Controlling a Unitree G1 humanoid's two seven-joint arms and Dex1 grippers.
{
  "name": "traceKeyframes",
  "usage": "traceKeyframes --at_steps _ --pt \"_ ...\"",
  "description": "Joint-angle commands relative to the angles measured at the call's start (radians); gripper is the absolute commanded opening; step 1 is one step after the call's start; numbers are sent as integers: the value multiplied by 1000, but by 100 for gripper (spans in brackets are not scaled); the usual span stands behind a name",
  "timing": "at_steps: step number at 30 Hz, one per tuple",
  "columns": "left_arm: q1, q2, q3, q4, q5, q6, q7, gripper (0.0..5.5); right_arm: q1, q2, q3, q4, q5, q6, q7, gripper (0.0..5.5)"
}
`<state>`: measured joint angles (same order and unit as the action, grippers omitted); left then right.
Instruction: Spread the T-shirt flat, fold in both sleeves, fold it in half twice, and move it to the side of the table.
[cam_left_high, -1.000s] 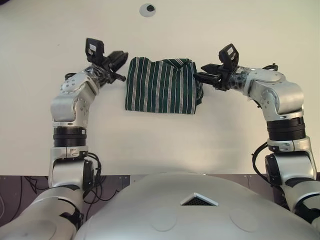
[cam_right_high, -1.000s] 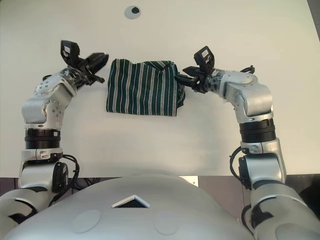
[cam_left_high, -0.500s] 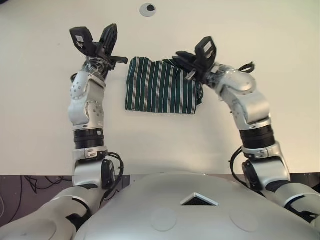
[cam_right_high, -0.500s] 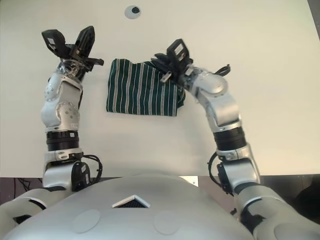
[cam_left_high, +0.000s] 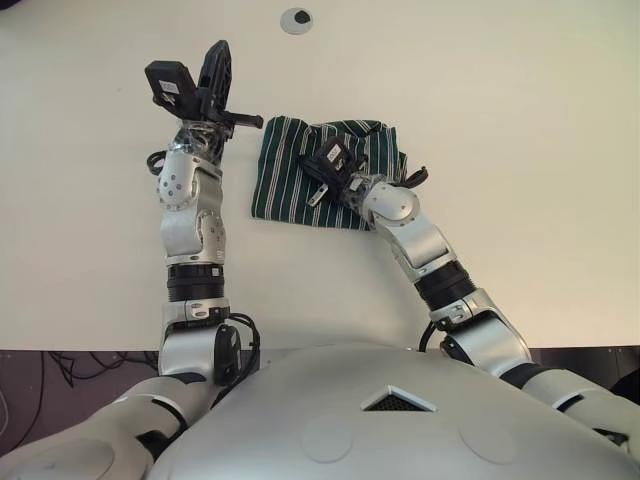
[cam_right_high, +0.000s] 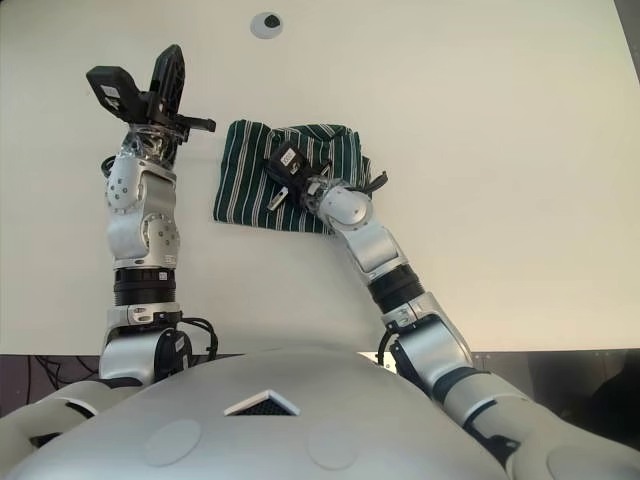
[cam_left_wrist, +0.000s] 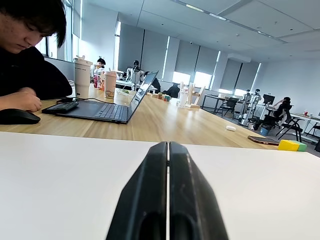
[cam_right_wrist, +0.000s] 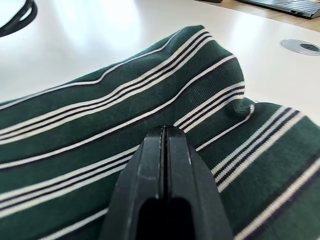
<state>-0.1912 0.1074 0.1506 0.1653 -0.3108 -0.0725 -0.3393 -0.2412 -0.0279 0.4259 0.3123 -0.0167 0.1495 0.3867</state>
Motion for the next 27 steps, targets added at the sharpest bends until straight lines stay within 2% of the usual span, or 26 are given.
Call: traceKeyframes --at_steps 1,7,11,13,19,24,27 --pt "21 3 7 -35 -1 1 11 0 105 -161 -143 -51 -18 69 -37 1" --pt "59 22 36 -80 -9 11 16 0 185 -327 -483 -75 71 127 -108 1" --pt "87 32 49 -109 -2 6 18 0 145 -337 -774 40 231 143 -223 1" --pt "96 34 51 -120 0 8 17 0 130 -317 -825 85 266 132 -252 1" --pt "128 30 22 -162 9 6 2 0 188 -248 -703 -210 221 -19 -231 1" --pt "133 13 -16 -193 24 45 29 0 314 -166 -601 -621 210 -125 -247 1" --pt "172 4 -60 -178 60 34 24 0 408 -116 -546 -756 137 -198 -289 1"
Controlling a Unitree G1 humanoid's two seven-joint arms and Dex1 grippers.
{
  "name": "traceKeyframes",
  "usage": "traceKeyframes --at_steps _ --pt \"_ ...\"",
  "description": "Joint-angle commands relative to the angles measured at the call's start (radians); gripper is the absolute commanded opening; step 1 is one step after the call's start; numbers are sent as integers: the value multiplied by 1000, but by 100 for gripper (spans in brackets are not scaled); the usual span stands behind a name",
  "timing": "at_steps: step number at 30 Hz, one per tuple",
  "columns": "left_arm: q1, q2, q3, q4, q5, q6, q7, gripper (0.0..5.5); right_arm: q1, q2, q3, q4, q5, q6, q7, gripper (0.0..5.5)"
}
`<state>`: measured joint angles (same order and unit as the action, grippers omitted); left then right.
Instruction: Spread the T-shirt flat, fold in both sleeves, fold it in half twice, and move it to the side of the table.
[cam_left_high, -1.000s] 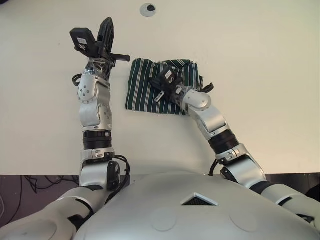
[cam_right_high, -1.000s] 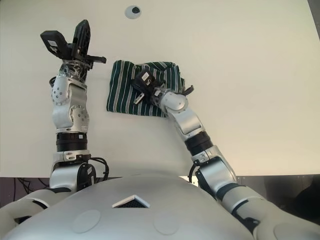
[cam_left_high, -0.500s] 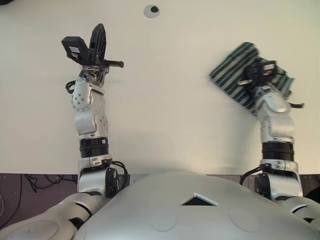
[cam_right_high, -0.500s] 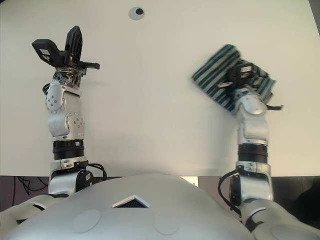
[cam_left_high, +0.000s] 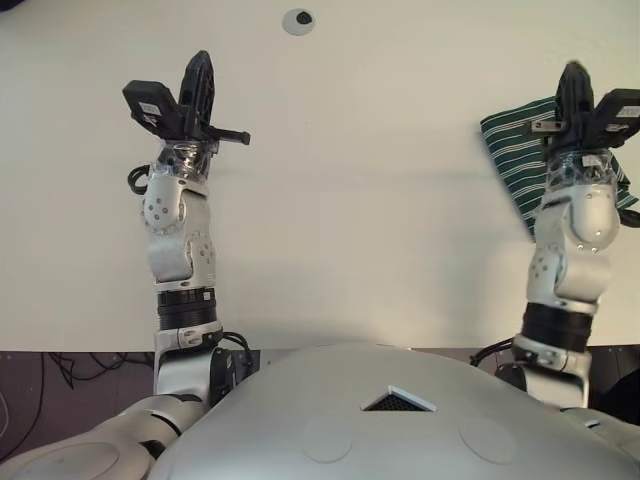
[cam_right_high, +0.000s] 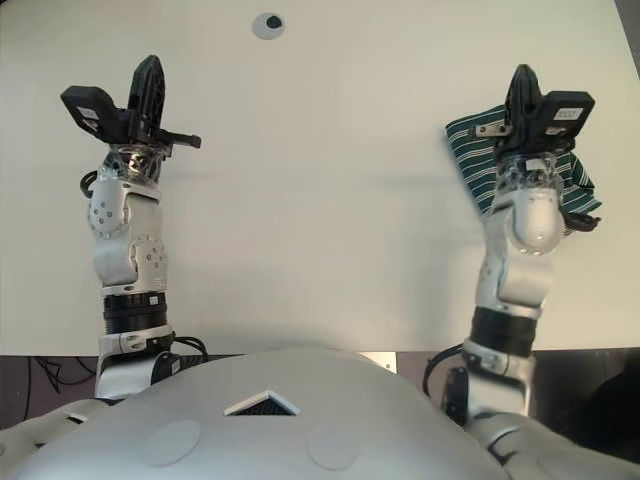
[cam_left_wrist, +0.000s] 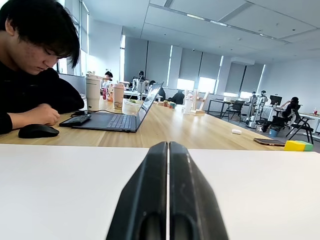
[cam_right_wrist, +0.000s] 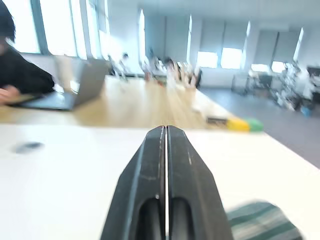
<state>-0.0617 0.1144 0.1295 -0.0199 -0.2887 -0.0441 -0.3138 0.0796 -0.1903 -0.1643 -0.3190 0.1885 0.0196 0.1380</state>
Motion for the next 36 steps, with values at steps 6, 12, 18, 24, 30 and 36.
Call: traceKeyframes --at_steps 6,12,18,24,30,36 --pt "161 51 -44 -34 102 -73 -24 0 235 36 83 -132 -248 -229 -72 1" --pt "348 103 -36 -261 142 -60 -19 0 411 36 84 -291 -294 -213 -74 1" --pt "466 138 -14 -452 148 23 -2 0 589 21 105 -436 -377 -184 -49 1" --pt "434 141 5 -468 171 65 28 0 576 16 89 -438 -376 -134 -34 1" --pt "326 110 -25 -330 261 109 104 0 410 1 110 -300 -413 -113 -26 1" --pt "240 110 -81 -216 271 171 92 0 241 -10 117 -130 -447 -93 -31 1"
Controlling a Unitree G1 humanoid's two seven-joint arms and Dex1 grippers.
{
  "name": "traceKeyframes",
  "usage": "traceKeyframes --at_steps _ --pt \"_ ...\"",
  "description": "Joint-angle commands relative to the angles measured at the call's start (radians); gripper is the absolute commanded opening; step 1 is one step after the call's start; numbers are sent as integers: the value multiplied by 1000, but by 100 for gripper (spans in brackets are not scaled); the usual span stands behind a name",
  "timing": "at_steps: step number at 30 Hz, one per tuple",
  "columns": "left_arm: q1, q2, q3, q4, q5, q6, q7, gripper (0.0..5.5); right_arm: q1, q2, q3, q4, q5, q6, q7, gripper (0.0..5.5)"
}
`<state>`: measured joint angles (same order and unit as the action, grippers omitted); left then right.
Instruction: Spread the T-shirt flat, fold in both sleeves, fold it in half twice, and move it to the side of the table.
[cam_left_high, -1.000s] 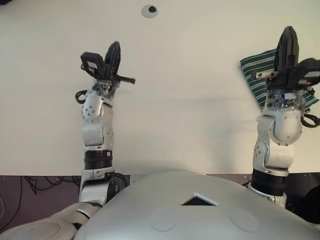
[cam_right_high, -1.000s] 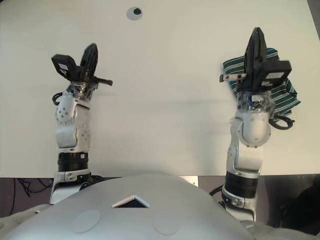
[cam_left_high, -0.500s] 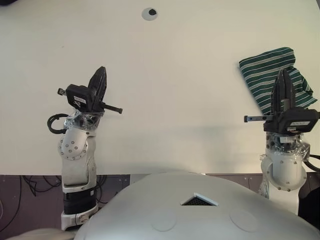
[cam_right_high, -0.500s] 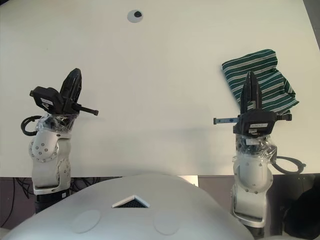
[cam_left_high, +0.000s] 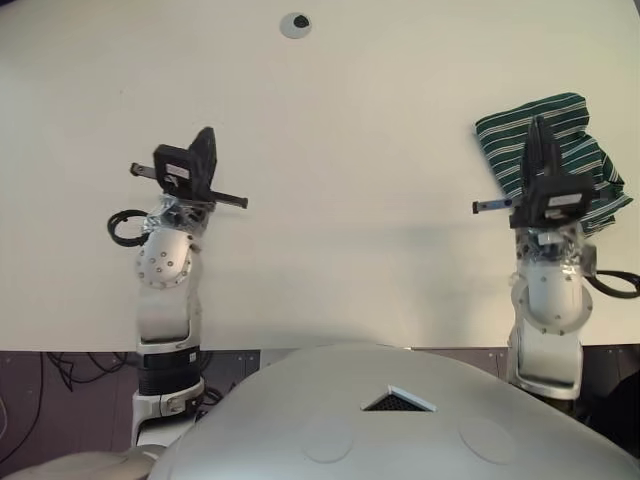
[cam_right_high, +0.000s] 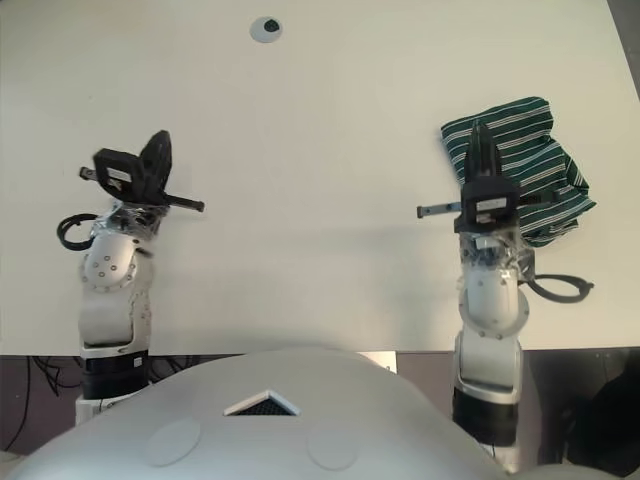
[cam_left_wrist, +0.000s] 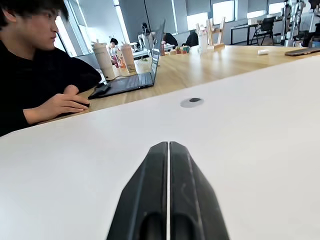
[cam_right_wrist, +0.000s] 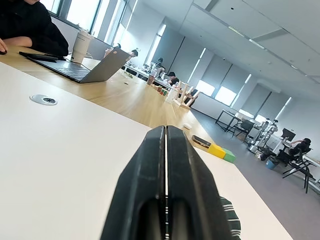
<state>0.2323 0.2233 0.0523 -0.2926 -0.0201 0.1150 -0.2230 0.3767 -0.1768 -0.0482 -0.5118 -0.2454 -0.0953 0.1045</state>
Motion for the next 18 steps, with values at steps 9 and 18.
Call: traceKeyframes --at_steps 9,18 --pt "-153 18 -34 216 35 -76 -6 0 -160 -33 8 217 -44 13 -8 1" --pt "-153 25 -45 261 71 -155 5 0 -198 -43 12 285 -26 36 -17 1"
